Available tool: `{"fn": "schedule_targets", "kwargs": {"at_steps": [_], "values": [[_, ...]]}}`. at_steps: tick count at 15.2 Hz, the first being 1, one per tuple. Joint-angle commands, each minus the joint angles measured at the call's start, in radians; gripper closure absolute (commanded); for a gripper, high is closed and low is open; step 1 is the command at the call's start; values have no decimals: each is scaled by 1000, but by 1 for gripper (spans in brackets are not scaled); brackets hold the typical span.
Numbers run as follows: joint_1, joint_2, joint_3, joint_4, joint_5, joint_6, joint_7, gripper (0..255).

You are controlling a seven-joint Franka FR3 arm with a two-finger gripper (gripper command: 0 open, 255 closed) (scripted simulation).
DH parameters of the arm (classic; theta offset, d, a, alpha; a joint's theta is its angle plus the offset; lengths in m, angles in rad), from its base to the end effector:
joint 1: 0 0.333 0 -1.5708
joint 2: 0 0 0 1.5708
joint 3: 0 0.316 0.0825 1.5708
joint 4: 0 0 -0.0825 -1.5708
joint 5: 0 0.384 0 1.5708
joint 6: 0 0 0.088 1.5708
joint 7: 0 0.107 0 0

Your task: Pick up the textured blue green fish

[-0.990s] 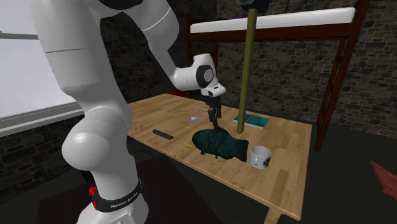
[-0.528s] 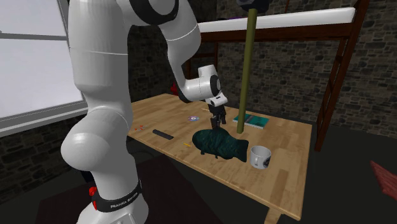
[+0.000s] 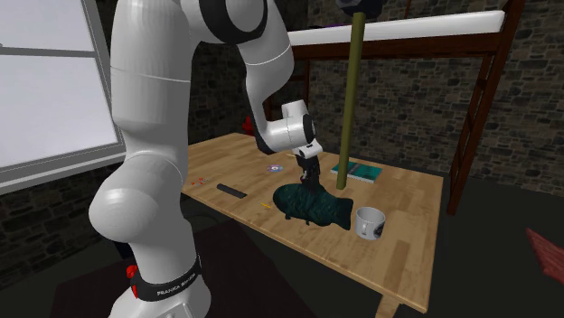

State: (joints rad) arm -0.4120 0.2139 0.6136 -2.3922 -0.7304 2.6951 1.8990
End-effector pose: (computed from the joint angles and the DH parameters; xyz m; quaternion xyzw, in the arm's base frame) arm 0.4927 0.1276 0.2557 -0.8500 0.5076 -0.1405 0.0090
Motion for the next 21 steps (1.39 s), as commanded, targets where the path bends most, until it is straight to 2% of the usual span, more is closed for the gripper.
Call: {"fn": "schedule_targets", "kwargs": {"at_steps": [1, 7, 14, 21], "values": [[0, 1, -1, -1, -1, 0, 0, 255], [0, 1, 0, -1, -1, 0, 1, 255], [-48, -102, 69, -13, 184, -45, -145, 255], [-65, -205, 103, -8, 363, -104, -286, 255]]}}
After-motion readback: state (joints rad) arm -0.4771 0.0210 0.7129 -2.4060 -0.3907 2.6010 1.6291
